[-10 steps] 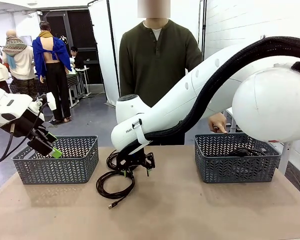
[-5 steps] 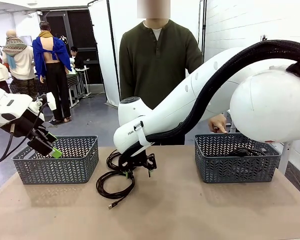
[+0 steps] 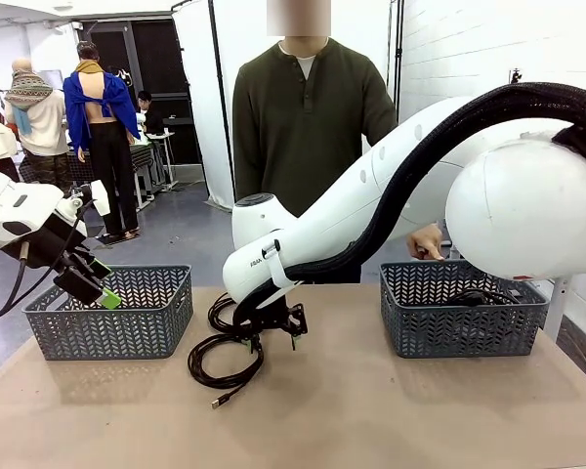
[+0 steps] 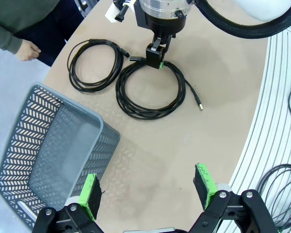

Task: Organize the cables according to human instructions.
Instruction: Pick up a bundle of cables and place it in the basket indicated by the human.

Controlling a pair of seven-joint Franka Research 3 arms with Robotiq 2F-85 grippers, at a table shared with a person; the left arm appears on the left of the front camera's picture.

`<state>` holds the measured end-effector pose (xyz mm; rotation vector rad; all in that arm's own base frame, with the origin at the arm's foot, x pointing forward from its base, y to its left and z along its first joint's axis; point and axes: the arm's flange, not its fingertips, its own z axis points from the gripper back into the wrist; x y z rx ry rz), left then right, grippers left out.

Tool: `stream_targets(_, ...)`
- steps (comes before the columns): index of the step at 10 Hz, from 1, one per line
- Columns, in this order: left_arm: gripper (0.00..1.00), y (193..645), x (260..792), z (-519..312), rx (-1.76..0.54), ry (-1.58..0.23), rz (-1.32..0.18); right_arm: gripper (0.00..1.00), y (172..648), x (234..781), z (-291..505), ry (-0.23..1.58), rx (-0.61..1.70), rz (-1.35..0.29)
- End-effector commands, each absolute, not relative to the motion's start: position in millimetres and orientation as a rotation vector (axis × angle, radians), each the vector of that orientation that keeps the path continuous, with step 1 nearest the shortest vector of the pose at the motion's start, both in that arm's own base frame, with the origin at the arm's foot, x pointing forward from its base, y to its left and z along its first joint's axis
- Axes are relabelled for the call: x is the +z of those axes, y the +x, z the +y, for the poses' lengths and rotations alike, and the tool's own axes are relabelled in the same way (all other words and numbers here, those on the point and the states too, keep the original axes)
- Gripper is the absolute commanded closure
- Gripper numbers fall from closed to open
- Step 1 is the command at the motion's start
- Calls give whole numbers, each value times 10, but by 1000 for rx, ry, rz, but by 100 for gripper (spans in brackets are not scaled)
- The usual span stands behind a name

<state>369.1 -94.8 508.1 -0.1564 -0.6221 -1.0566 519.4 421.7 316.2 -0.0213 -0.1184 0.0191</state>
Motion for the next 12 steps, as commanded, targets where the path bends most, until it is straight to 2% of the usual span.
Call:
stream_targets(1, 0, 3704, 5075, -923, -1064, -177, -628, 0, 5228, 3147, 4195, -18, 31, -86)
stream_targets(10, 0, 3704, 5075, -923, -1064, -177, -628, 0, 5240, 2972, 4234, -44, 26, -60)
stream_targets(12, 0, 3704, 5075, -923, -1064, -177, -628, 31, 5253, 2994, 4230, -41, 13, -58)
